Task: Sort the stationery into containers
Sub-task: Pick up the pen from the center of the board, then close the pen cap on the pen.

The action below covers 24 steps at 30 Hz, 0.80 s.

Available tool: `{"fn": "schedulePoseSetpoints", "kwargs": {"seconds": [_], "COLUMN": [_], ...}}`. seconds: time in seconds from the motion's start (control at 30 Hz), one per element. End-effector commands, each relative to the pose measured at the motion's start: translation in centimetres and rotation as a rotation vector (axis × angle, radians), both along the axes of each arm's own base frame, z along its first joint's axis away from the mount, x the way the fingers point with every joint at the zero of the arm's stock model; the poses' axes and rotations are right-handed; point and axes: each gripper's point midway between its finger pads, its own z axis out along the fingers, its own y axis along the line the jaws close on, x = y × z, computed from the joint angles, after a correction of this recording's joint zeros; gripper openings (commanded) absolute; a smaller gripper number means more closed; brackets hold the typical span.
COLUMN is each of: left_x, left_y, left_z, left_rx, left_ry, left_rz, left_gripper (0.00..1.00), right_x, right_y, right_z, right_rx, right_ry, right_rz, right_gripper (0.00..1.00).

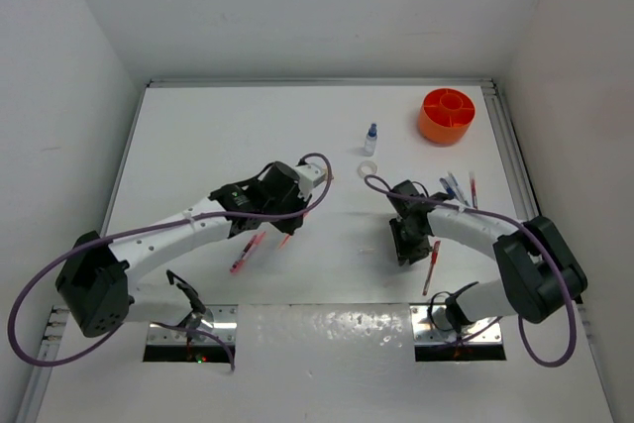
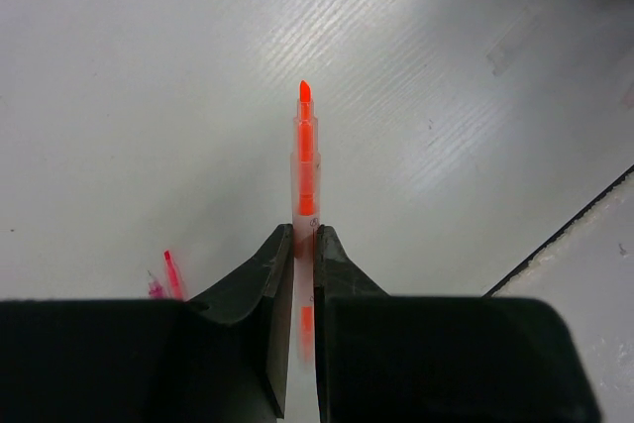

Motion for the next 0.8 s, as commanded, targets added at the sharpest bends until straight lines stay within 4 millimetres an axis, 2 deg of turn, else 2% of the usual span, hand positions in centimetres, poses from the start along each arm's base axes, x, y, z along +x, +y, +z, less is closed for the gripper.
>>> {"fn": "schedulePoseSetpoints", "kwargs": {"seconds": [0.0,0.03,0.1,0.2,0.27,0.37,0.47,0.5,0.53,0.6,0.63,0.67,0.7,0.73,0.77], "left_x": [1.6,1.6,1.7,1.5,1.2,0.1,-0.4,-0.4,-0.8,-0.8,-1.2,-1.1,-1.2,-1.2,-0.8], "left_y": [-0.7,-0.8,-0.6,-0.5,-0.5,-1.6,-2.6,-2.9,-3.3,-3.7,-4.0,-4.4,-4.7,-5.1,-5.8], "left_z": [3.7,3.9,4.4,5.2,5.7,7.4,10.6,11.7,12.3,13.7,14.3,14.9,15.2,15.7,16.9], "left_rx": [-0.083,-0.082,-0.086,-0.095,-0.092,-0.146,-0.241,-0.26,-0.281,-0.309,-0.331,-0.352,-0.365,-0.387,-0.424], "left_ry": [-0.096,-0.106,-0.129,-0.163,-0.202,-0.261,-0.325,-0.34,-0.344,-0.365,-0.37,-0.389,-0.41,-0.423,-0.466], "left_rz": [0.017,0.005,-0.007,-0.031,-0.083,-0.168,-0.223,-0.237,-0.272,-0.292,-0.317,-0.328,-0.351,-0.369,-0.373], "left_gripper": [0.0,0.0,0.0,0.0,0.0,0.0,0.0,0.0,0.0,0.0,0.0,0.0,0.0,0.0,0.0], "right_x": [1.1,1.1,1.1,1.6,2.5,5.0,9.1,9.7,10.7,11.5,12.1,12.8,13.2,14.1,14.6], "right_y": [0.2,0.3,0.4,1.4,2.6,5.0,7.6,7.8,8.4,9.0,9.5,10.0,10.4,11.0,11.6], "right_z": [0.0,0.0,0.3,1.6,3.6,9.2,18.4,20.4,24.1,26.7,26.9,29.9,31.1,30.8,34.2], "right_rx": [0.0,0.001,0.011,0.048,0.101,0.23,0.456,0.497,0.562,0.594,0.581,0.604,0.602,0.58,0.615], "right_ry": [-0.027,-0.029,-0.043,-0.078,-0.148,-0.338,-0.654,-0.714,-0.81,-0.862,-0.851,-0.895,-0.912,-0.892,-0.944], "right_rz": [-0.012,-0.012,-0.009,0.009,0.006,-0.018,-0.071,-0.082,-0.077,-0.059,-0.04,-0.027,0.01,0.036,0.066], "right_gripper": [0.24,0.13,0.03,0.0,0.0,0.0,0.0,0.0,0.0,0.0,0.0,0.0,0.0,0.0,0.0]}}
